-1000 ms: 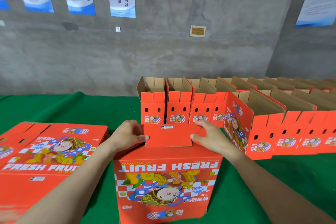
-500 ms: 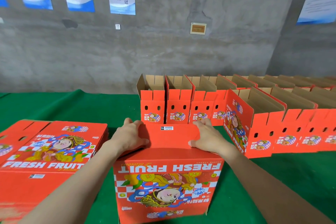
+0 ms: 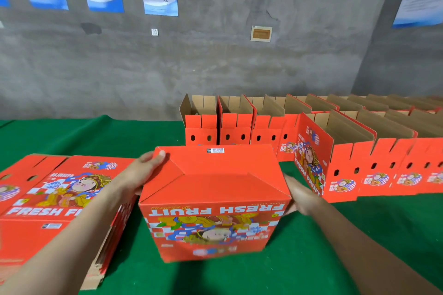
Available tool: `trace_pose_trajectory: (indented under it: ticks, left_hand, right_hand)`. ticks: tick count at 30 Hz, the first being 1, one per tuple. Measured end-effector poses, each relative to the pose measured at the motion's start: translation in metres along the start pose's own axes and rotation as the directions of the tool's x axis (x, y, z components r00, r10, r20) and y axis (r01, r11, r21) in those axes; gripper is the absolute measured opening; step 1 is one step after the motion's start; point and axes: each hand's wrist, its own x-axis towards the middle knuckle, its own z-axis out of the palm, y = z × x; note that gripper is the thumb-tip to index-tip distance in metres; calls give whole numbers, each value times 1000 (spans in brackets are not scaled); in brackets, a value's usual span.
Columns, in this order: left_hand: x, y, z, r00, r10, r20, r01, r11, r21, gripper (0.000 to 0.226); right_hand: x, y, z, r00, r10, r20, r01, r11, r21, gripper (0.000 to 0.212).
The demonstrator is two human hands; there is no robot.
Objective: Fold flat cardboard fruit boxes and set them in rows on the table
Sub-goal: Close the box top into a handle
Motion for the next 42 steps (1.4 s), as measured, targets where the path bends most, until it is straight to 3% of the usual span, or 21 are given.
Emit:
trace_pose_trajectory:
  ticks: [2,4,7,9,12,15,19,22,25,27,30,34,35,38,40,42]
  left_hand:
    - [0,13,-6,997,65,-42,-68,996,-64,50]
    - [0,22,-10,995,37,-97,-50,989,-141,52]
    - [0,25,-14,980,15,-196,-76,948,-308,22]
    - [-1,19,-16,980,25,-195,-97,926,-365,17]
    - [-3,7,-18,993,70,-92,-102,904,-416,35]
    - [-3,-5,-14,991,110,-79,-130,934,-333,59]
    - [-2,-19,6,975,200,-94,-207,976,-64,58]
    - [-4,-20,27,979,198,-53,-202,977,-74,36]
    - [-14,-12,54,961,264,78,-259,963,-70,34]
    - [-20,-2,71,941,308,141,-297,950,-92,39]
    - [-21,11,90,945,280,171,-265,959,-104,53]
    - [-16,14,113,891,365,269,-390,920,42,56]
    - [-14,12,120,876,375,303,-422,900,105,51]
    - [-8,5,146,856,356,375,-475,828,298,29]
    - [-5,4,161,865,352,359,-479,792,379,14]
    - [-2,4,171,879,374,296,-472,768,432,16]
  right_hand:
    - [-1,-13,-7,999,-43,27,43,999,27,58]
    - [-3,-20,-13,991,-90,95,83,994,74,66]
    - [-8,-24,-22,961,-192,199,170,978,119,65]
    - [-14,-24,-27,925,-275,263,246,959,140,74]
    - [-15,-19,-31,874,-382,301,383,922,58,99]
    - [-16,-18,-28,847,-490,209,486,871,71,119]
    - [-28,-21,-15,754,-657,19,657,753,-38,87]
    - [-31,-10,4,692,-722,-2,704,676,-220,69]
    - [-23,18,25,623,-780,57,708,531,-466,58]
    - [-13,42,31,655,-754,56,631,504,-589,45]
    - [0,77,34,781,-623,33,465,546,-697,36]
    - [4,111,38,854,-519,33,374,569,-732,28]
    - [4,118,40,867,-495,52,361,554,-750,29]
    - [5,127,52,898,-419,133,337,463,-820,60]
    - [9,128,59,908,-393,142,309,400,-863,71]
    - [16,128,63,914,-389,116,272,374,-887,78]
